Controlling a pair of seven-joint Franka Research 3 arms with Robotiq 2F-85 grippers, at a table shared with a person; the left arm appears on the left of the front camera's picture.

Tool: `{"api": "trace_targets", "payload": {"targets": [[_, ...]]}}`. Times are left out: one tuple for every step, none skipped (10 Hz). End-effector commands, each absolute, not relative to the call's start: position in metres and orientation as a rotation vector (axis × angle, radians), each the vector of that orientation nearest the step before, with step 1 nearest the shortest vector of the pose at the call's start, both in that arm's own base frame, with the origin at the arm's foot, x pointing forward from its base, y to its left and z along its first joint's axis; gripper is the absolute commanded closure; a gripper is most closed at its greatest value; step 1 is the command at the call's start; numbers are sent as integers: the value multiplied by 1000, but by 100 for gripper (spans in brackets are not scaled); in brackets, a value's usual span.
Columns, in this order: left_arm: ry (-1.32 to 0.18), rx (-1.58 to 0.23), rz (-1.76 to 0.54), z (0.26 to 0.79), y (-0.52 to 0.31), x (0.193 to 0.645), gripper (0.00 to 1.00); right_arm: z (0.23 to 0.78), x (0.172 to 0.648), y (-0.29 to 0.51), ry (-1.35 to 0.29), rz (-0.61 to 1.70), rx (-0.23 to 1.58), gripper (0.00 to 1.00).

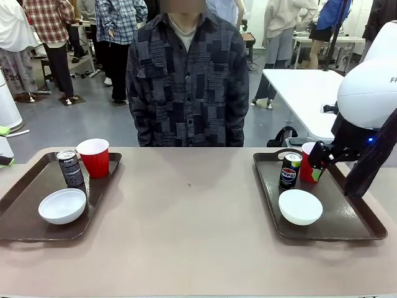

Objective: Prepare tableware on both trays.
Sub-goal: Pick up a Picnic Bowl from the table and place it on a Handle tray.

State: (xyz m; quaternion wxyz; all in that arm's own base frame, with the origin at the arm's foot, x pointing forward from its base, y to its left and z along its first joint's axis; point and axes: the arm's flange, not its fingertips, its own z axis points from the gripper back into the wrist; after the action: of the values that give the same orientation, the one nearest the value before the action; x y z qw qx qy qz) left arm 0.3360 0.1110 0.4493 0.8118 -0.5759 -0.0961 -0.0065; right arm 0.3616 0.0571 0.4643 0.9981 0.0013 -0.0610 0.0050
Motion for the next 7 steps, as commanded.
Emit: {"api": "trace_targets", "payload": {"targets": [[-212,-1244,-17,451,112,335,8,461,358,58,-131,11,6,0],[-212,-1244,-17,451,112,335,8,461,358,58,-131,11,6,0],[-212,-1244,-17,451,112,335,8,464,362,57,-122,10,3,0],[-212,-1244,-17,451,112,335,8,460,342,63,-160,-74,227,0],[-212,-1244,-17,451,112,335,8,455,331,62,-169,-139,496,0],[-212,-1244,-17,451,112,335,8,448,329,62,-155,-275,643,0],[-212,-1244,-17,451,112,335,8,441,323,63,-140,-330,752,0]]}}
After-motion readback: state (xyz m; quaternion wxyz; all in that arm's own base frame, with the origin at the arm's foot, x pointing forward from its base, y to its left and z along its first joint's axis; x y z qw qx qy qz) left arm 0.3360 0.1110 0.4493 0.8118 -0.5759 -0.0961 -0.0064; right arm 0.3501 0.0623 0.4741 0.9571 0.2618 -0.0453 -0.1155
